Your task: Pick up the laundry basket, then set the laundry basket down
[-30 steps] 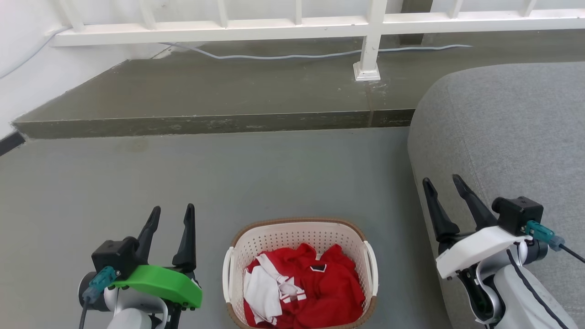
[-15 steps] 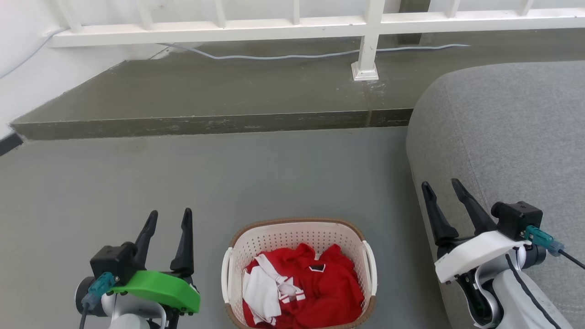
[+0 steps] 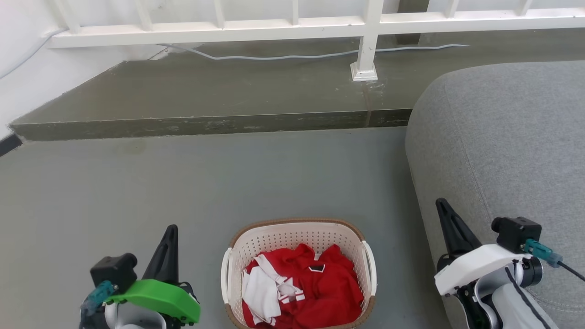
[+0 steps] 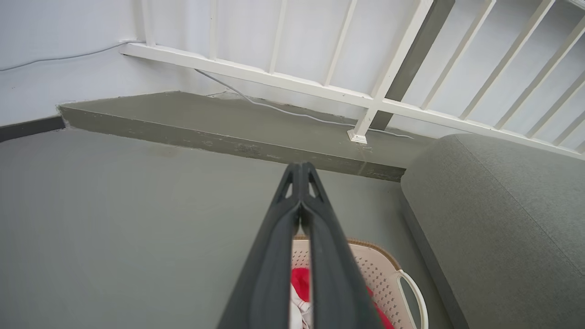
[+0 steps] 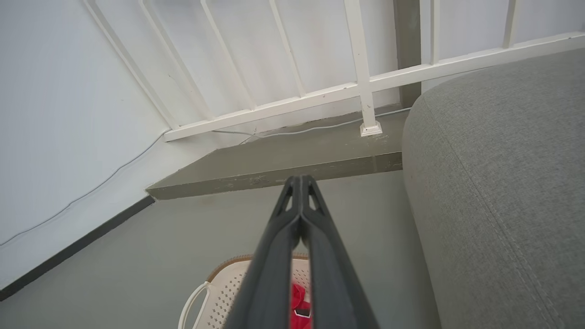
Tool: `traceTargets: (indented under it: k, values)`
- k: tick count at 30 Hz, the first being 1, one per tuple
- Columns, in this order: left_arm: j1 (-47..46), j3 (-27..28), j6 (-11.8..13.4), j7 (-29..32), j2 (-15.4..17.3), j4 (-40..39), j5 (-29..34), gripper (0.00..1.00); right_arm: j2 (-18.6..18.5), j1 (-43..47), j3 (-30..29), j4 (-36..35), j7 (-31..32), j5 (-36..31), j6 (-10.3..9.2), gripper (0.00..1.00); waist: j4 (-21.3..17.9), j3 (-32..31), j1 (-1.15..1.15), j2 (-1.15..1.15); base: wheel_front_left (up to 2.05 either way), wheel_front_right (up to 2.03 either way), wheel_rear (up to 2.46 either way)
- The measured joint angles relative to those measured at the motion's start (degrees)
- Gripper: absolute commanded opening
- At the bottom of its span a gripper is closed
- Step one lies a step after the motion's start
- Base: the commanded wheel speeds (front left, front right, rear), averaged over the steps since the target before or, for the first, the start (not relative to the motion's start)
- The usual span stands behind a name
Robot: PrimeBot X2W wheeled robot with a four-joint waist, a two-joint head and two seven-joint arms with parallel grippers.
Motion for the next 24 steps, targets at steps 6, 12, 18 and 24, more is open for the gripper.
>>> traceTargets:
  k: [6,12,18,24]
  values:
    - [-0.01,1.29,-0.15,1.57,-0.05,0.04,-4.53,0.00,0.36,-0.01,-1.41,-0.03,1.12,4.64,0.02,0.00,0.02,-0.04,0.00,0.00,0.00,0.00,0.00]
    - [-0.01,1.94,-0.24,2.66,-0.16,0.04,-8.54,0.00,0.63,-0.01,-2.57,-0.19,2.55,9.49,0.31,0.00,0.04,-0.08,0.00,0.00,0.00,0.00,0.00]
    - [-0.02,3.20,-0.68,3.92,-0.21,0.04,-12.12,0.00,0.89,-0.02,-3.91,-0.31,3.60,13.12,0.36,0.00,0.07,-0.11,0.00,0.00,0.00,0.00,0.00]
    - [-0.03,4.13,-0.74,5.12,-0.25,0.04,-15.66,0.00,1.21,-0.02,-5.33,-0.51,4.78,16.81,0.41,0.00,0.09,-0.14,0.00,0.00,0.00,0.00,0.00]
